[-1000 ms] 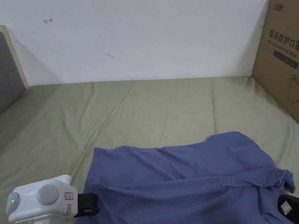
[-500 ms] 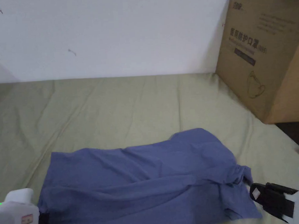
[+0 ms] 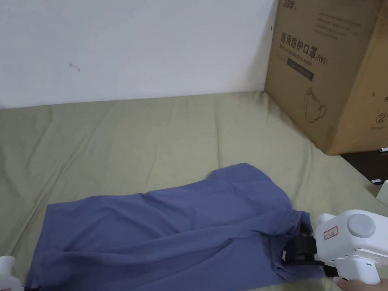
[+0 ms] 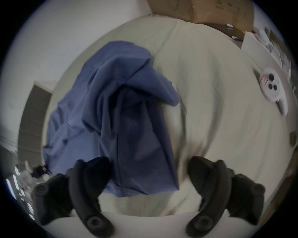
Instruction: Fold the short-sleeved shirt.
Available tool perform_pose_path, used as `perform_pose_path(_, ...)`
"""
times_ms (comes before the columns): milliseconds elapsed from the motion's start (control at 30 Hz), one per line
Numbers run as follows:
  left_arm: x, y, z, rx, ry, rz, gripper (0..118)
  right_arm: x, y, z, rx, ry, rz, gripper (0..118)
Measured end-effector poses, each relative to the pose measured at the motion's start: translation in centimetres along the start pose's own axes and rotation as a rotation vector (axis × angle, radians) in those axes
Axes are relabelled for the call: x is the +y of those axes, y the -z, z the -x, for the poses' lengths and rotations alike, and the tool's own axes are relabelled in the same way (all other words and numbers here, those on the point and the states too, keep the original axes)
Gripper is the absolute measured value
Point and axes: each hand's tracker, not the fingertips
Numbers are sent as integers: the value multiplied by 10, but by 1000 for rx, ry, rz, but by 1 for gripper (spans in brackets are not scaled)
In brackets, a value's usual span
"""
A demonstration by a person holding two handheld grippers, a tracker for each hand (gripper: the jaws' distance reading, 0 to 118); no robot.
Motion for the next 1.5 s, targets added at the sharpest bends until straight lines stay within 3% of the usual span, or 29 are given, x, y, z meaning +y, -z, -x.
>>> perform_pose_path(33,-2,0,-2,8,20,2,2,-1,-5,5,-52,-54,-17,83)
perform_pose_path(67,2,2,-5,20,40,-2,2,-1,-9,8,-94,-94,-24,62)
perform_pose_path(100,2,1,-7,28,55,-2,2,-5,-13,7,-144,-132,-41,22)
perform_pose_path(133,1,-2,-10,44,78,2,2,-5,-19,6,-148,-158,-63,3)
perform_pose_path(200,4,-10,-16,63,94,-26,2,-4,-31,0,-80,-139,-65,3)
perform_pose_path(400,4,-59,-19,40,121,-74,2,-23,-81,0,-23,-154,-109,3)
perform_pose_path(600,-29,-110,-8,70,207,-60,2,-75,-137,-3,-7,-239,-85,3)
perform_pose_path(733,-73,-116,13,-5,185,76,2,-121,-148,-20,44,-204,-3,3)
perform_pose_path(867,-106,-89,32,-74,96,124,4,-138,-114,-35,59,-144,42,3)
perform_pose_path(900,-110,-83,39,-96,41,120,13,-140,-105,-37,42,-99,35,5)
perform_pose_path(933,-114,-78,46,-102,-7,129,36,-141,-99,-42,39,-62,29,19)
perform_pose_path(967,-116,-75,51,-98,-40,139,78,-141,-96,-47,32,-33,25,51)
perform_pose_path(1000,-118,-72,56,-113,-73,144,111,-143,-93,-51,8,-9,43,96)
perform_pose_path(1033,-118,-78,62,-135,-89,106,111,-145,-97,-53,0,19,50,101)
perform_pose_path(1133,-108,-96,69,-170,-165,36,108,-145,-114,-50,0,7,24,101)
perform_pose_path(1200,-98,-113,62,-171,-163,-31,108,-143,-133,-35,-18,-52,-19,101)
perform_pose_path(1267,-89,-135,44,-173,-112,-145,108,-145,-159,-8,51,-104,-129,101)
perform_pose_path(1367,-87,-176,6,-177,-40,-413,105,-157,-207,37,219,-164,-416,99)
perform_pose_path(1400,-92,-191,-10,-181,-6,-539,96,-168,-221,55,247,-192,-550,90)
perform_pose_path(1433,-103,-205,-24,-176,27,-709,85,-177,-234,68,240,-224,-701,70)
perform_pose_path(1467,-112,-214,-35,-166,52,-832,67,-186,-240,80,231,-271,-802,41)
perform_pose_path(1500,-122,-222,-47,-142,74,-949,30,-198,-245,94,217,-316,-915,9)
